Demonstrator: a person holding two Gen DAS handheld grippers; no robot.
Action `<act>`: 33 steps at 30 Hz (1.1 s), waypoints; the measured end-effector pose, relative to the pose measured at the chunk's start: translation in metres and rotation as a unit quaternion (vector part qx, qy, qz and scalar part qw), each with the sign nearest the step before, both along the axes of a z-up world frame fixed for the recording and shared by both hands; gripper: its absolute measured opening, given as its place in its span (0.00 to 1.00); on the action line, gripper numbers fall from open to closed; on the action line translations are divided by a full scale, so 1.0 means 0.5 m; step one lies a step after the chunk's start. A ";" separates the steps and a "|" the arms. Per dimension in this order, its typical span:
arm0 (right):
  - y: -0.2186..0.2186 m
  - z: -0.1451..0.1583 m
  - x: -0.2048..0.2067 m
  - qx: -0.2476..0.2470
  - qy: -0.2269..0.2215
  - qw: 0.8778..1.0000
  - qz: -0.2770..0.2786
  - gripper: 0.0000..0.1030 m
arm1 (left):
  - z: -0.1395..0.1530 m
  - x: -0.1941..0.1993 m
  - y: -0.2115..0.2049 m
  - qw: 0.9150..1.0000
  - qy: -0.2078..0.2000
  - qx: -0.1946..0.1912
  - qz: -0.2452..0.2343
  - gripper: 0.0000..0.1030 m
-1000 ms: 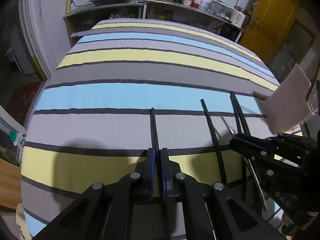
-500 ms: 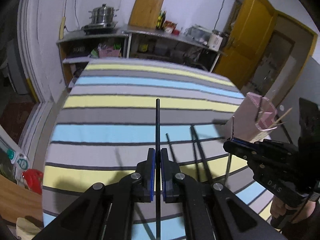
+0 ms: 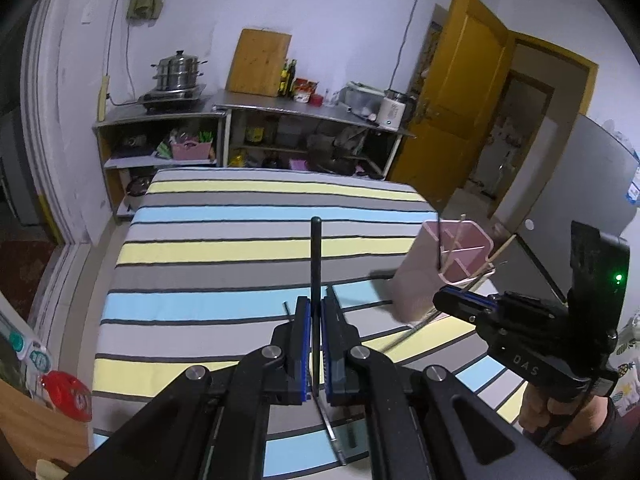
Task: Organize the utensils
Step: 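Lift both held sticks and carry them over the pink caddy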
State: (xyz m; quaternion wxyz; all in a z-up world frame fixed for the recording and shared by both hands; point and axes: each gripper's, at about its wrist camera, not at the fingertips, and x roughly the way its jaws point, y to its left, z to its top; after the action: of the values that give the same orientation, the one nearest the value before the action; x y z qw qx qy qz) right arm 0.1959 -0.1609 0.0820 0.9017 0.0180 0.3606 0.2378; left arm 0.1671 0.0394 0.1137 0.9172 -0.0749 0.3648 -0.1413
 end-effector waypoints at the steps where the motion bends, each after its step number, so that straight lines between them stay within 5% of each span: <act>1: -0.008 0.003 -0.003 0.002 -0.001 1.000 -0.004 0.05 | 0.003 0.002 -0.005 1.000 -0.001 -0.001 -0.003 0.04; 19: -0.160 0.024 -0.044 0.019 -0.003 0.996 -0.088 0.05 | -0.008 0.048 -0.178 0.995 0.025 -0.046 -0.082 0.04; 33: -0.260 0.124 -0.028 0.040 -0.056 0.987 -0.147 0.05 | 0.112 0.128 -0.278 0.991 -0.026 -0.065 -0.112 0.04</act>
State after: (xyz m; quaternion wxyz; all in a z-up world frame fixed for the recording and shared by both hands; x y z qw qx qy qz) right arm 0.1819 -0.2908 0.1438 0.9441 0.0941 0.2934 0.1173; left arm 0.2309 -0.0994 0.1697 0.8977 -0.0894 0.3374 -0.2688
